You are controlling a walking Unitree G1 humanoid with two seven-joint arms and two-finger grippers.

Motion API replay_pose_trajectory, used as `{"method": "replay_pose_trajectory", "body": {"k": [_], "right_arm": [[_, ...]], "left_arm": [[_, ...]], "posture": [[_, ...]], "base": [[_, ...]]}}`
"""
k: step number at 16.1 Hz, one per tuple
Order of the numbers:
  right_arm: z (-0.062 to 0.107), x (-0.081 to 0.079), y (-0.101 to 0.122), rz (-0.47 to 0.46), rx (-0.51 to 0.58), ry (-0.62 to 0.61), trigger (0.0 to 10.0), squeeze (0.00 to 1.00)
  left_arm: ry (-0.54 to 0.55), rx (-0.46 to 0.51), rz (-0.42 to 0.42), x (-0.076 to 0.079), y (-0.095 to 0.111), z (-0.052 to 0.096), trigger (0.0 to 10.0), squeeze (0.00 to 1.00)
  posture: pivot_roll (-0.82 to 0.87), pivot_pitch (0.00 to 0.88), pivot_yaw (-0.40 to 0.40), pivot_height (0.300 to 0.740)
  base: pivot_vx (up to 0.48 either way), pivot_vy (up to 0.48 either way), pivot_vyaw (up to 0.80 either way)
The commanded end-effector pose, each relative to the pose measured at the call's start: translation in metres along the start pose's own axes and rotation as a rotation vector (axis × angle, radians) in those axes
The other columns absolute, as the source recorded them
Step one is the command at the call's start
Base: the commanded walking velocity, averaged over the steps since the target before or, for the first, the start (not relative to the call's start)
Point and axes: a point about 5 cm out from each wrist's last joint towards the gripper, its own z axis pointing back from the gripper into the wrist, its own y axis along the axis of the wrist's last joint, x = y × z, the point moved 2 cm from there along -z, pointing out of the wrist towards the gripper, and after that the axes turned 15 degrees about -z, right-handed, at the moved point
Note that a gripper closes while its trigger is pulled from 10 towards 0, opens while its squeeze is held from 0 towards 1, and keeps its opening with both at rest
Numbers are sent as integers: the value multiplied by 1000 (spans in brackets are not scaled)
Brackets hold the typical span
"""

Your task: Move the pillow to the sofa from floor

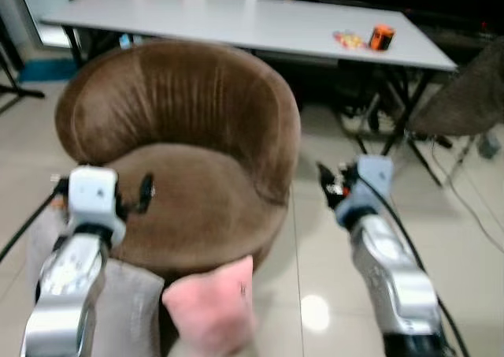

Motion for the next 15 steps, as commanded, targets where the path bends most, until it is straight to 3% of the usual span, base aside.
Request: {"method": "replay_pose_trajectory", "body": {"k": [1, 3, 4, 9, 13, 15], "right_arm": [[-1, -1, 5, 5, 18, 5, 10000, 0], [-2, -1, 4, -12, 14, -4, 10000, 0], [-5, 3, 4, 22, 9, -27, 10000, 0], [-1, 2, 6, -28, 14, -10, 10000, 0], [-5, -2, 7, 19, 14, 15, 10000, 0], [-6, -7, 6, 36, 5, 39, 10000, 0]], "left_arm": [[-8, -5, -5, 0, -1, 3, 10000, 0], [-12, -9, -5, 4, -1, 6, 10000, 0], [-9, -17, -16, 4, -3, 7, 10000, 0], [-37, -23, -32, 6, -9, 6, 10000, 0], [-17, -12, -51, 7, -6, 6, 10000, 0], [-12, -5, -64, 7, -5, 6, 10000, 0]], "posture": [[0, 0, -64, 740], [5, 0, -68, 740], [9, 0, -67, 740], [-22, 0, -37, 740], [-15, 0, -53, 740], [-14, 0, -55, 740]], "base": [[0, 0, 800], [0, 0, 800], [0, 0, 0], [0, 0, 0], [0, 0, 0], [0, -268, 800]]}}
